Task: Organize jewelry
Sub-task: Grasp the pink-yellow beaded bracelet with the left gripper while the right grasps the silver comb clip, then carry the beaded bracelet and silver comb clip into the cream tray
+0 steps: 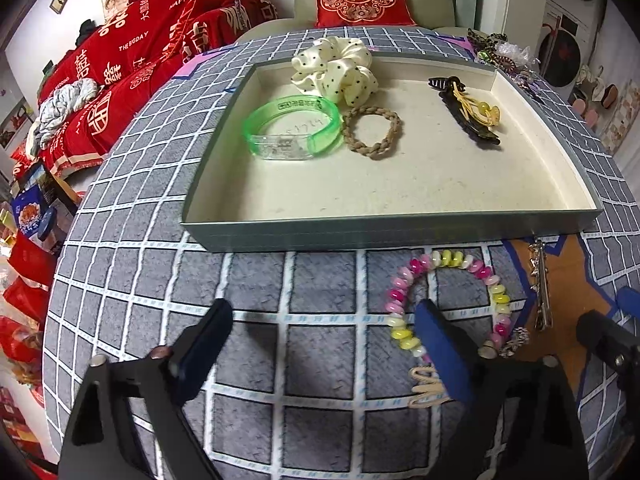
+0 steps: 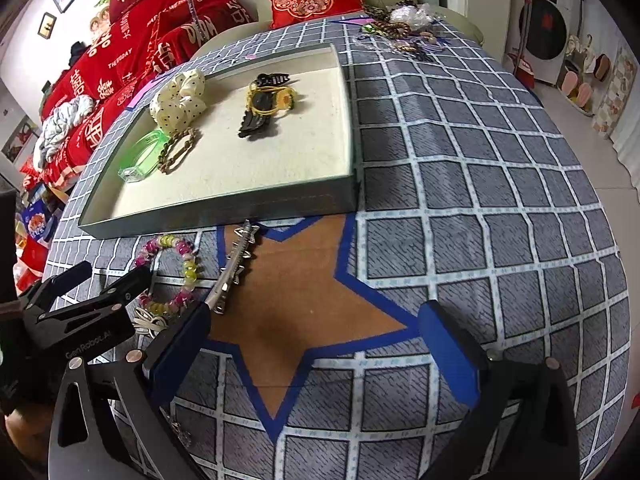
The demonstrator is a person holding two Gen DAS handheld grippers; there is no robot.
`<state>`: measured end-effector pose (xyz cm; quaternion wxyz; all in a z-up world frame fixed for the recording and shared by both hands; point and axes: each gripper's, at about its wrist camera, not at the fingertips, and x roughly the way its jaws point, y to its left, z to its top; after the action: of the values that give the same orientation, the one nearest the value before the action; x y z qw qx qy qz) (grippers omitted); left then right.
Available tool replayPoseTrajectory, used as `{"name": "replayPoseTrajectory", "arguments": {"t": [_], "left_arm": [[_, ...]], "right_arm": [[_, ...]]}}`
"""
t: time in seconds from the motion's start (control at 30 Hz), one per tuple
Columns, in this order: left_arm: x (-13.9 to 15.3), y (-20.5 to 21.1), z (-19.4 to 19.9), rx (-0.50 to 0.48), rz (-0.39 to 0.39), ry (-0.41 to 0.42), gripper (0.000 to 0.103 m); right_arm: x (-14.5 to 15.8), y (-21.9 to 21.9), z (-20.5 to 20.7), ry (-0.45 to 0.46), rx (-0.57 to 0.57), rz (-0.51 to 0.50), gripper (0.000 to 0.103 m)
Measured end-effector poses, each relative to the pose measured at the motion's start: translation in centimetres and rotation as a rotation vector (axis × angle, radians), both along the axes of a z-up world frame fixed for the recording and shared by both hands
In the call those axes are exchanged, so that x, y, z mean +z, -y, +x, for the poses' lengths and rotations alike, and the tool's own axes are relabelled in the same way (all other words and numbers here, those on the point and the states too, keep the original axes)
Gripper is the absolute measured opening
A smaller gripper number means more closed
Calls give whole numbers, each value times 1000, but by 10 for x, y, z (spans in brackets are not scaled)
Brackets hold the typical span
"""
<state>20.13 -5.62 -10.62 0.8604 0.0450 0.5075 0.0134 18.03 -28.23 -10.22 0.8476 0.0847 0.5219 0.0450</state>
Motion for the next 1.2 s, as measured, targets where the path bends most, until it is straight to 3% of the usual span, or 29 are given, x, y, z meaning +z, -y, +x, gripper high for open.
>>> {"name": "replayPoseTrajectory", "arguments": {"t": [0.23,0.33,0.43,0.53,0.6,0.63,0.7,0.87,1.2], "left_arm": [[2,-17,-7,9,11,3,84],[1,-20,-8,9,4,3,84],[1,-21,-10,0,-19,2,74],[2,-16,-8,-24,-43,-2,59],[3,-14,-9,-51,-74,-7,43],[3,-12,-9,-69,-91,-10,35],[4,-9,-11,-95,-103,-13,18],[7,-17,-15,-124,-242,-28,17],[33,-39,-29,-121,-355,14,17]], "right_arm": [[-4,-25,15,-12,28,-27,103],[-7,-40,21,-19,46,-75,96],[-9,-59,23,-8,89,-200,82],[-5,-64,21,5,114,-212,58],[-2,-65,20,-1,129,-208,21],[-2,-65,20,-6,129,-208,18],[-1,-62,19,-11,123,-193,18],[1,-50,9,-7,93,-124,18],[23,-32,-12,27,59,-46,18]]}}
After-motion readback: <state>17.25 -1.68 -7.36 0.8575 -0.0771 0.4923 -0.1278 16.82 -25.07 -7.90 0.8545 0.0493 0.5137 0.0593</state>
